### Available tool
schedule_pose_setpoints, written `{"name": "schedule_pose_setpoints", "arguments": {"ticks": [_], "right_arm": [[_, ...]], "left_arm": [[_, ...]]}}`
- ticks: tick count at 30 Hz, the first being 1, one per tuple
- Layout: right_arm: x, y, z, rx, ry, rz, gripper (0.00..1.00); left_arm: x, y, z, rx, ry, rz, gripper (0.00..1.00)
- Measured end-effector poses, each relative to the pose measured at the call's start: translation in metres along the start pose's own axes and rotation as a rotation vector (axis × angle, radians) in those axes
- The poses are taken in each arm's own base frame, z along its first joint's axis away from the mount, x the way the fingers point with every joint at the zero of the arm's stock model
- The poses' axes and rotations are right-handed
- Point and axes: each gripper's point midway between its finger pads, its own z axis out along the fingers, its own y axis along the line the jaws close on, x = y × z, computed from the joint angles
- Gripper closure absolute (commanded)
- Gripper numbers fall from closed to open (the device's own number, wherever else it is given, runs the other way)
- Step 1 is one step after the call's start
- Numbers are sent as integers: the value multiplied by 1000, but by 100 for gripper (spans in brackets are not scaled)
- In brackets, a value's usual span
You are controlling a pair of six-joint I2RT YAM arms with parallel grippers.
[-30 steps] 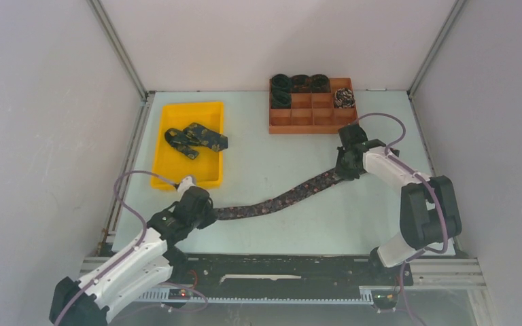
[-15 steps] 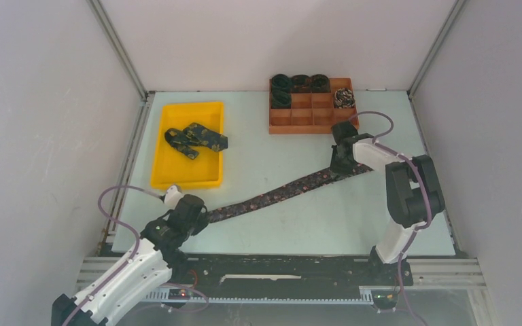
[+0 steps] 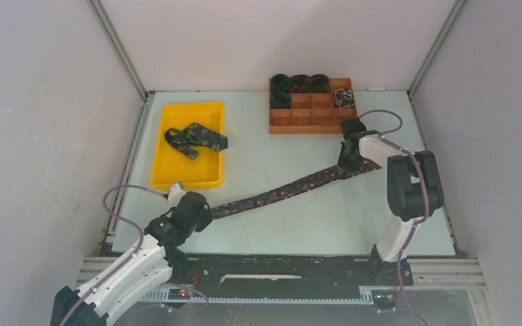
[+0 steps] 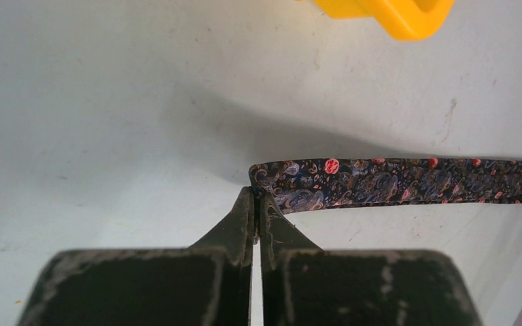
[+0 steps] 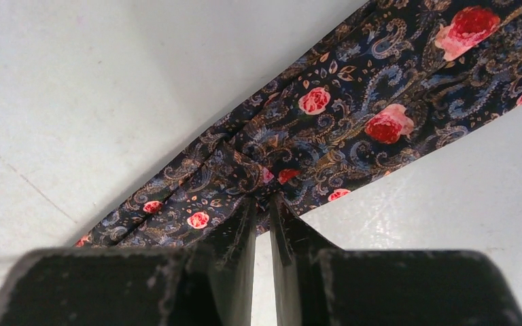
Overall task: Roll the ties
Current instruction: Roll the tie at the center of the board.
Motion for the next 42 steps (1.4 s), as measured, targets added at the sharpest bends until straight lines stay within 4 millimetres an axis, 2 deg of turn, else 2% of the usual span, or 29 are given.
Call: {"name": "schedule_pose_setpoints", "arguments": {"ticks": [6,11,13,16,18,21,24,27,31,33,36,42], "right_arm": [[-9,-14,2,24,-10,37,84],[-13,-22,-2,61,-25,36,75],[-12,-21,-9,66,-35,24,73],[-14,-9,-32,42,-80,-4,72],[-12,11,-52,-7,-120,-44,72],[4,57,-80,-124,-152,-135,73],[39,117,-98,-286,-134,-242,74],[83,172,-113,-448,-89,-342,77],[128,228,-125,-629,-31,-406,82],[144,249,-121,-694,1,-416,86],[163,269,-110,-748,58,-415,92],[191,294,-94,-805,145,-419,98]], "left_arm": [[8,-7,9,-3,42,3,100],[9,-10,12,-13,50,7,100],[8,-11,12,-7,47,5,100],[7,-13,10,4,41,1,100],[5,-14,9,13,36,-2,100],[4,-16,8,22,32,-5,100],[4,-17,8,26,31,-7,100],[4,-17,7,27,30,-7,100],[4,-13,5,9,37,0,100],[3,-15,3,9,37,1,100],[-1,-20,0,18,33,-2,100],[-3,-24,-4,18,35,-3,100]]}}
